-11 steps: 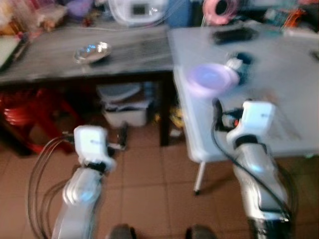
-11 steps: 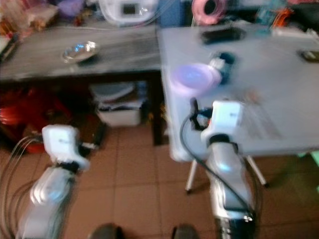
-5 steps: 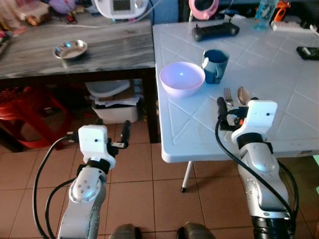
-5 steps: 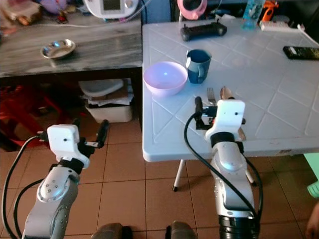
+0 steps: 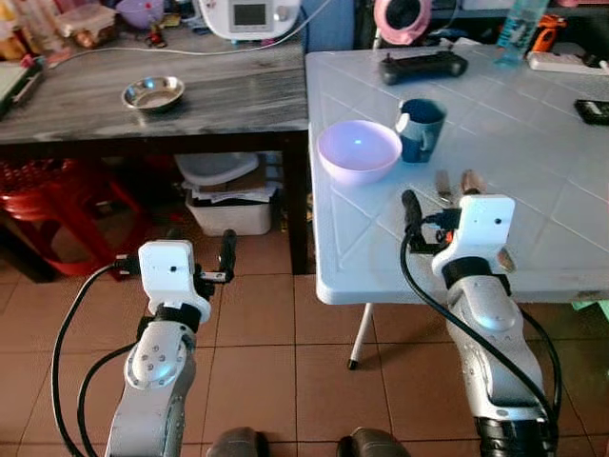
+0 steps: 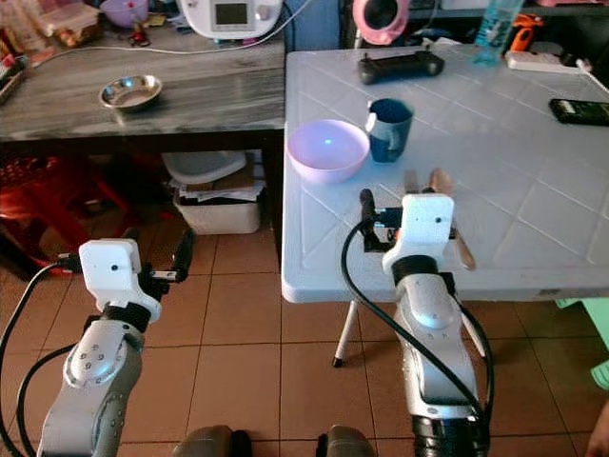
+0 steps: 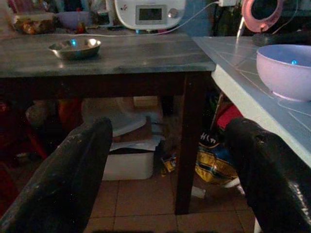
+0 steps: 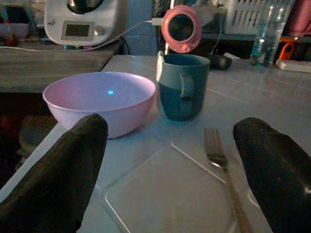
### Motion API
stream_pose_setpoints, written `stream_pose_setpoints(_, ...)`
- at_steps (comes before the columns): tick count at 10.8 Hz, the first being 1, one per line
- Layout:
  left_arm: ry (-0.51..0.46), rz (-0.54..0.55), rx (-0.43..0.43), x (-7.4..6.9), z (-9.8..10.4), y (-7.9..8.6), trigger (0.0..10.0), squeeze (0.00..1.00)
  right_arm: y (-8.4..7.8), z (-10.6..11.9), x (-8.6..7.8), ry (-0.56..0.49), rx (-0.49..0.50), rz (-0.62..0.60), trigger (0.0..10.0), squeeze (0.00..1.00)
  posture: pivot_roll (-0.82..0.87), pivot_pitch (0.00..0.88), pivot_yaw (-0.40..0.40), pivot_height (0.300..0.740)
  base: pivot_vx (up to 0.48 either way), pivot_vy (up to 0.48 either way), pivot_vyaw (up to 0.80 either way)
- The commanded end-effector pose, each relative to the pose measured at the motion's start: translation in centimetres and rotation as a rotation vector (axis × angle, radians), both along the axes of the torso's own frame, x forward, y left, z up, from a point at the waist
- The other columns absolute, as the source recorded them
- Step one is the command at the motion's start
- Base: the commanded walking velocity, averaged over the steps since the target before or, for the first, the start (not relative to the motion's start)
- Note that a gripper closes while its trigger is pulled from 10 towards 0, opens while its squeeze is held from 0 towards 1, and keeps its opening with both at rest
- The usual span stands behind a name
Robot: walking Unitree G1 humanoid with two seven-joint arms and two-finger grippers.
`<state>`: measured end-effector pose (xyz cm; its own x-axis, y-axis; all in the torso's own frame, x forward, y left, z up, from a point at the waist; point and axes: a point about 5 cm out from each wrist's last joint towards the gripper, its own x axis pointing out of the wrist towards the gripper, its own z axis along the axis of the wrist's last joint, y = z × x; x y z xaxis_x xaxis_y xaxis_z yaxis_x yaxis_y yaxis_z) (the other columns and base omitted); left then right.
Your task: Setting the table
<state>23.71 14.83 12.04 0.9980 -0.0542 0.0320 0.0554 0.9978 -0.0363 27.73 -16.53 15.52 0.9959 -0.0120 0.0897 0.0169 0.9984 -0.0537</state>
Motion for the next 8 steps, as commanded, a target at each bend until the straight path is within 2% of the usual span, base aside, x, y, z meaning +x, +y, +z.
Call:
stream_pose_setpoints(1, 0.012, 0.013, 0.008, -0.07, -0.21, 0.2, 10.0, 0.0, 0.18, 0.29, 0.11, -0.004, -0.005, 0.008, 10.0, 0.0, -0.03, 0.079, 0.046, 0.74, 0.0, 0.0, 0.0)
stream_pose_setpoints(2, 0.014, 0.017, 0.007, -0.04, -0.28, 0.16, 10.0, 0.0, 0.64, 0.01, 0.08, 0.014, -0.011, 0.01, 10.0, 0.0, -0.03, 0.079, 0.045, 0.74, 0.0, 0.0, 0.0)
stream_pose_setpoints(8, 0.014, 0.018, 0.007, -0.02, -0.28, 0.15, 10.0, 0.0, 0.68, -0.02, 0.09, 0.015, -0.01, 0.01, 10.0, 0.0, -0.03, 0.079, 0.045, 0.74, 0.0, 0.0, 0.0)
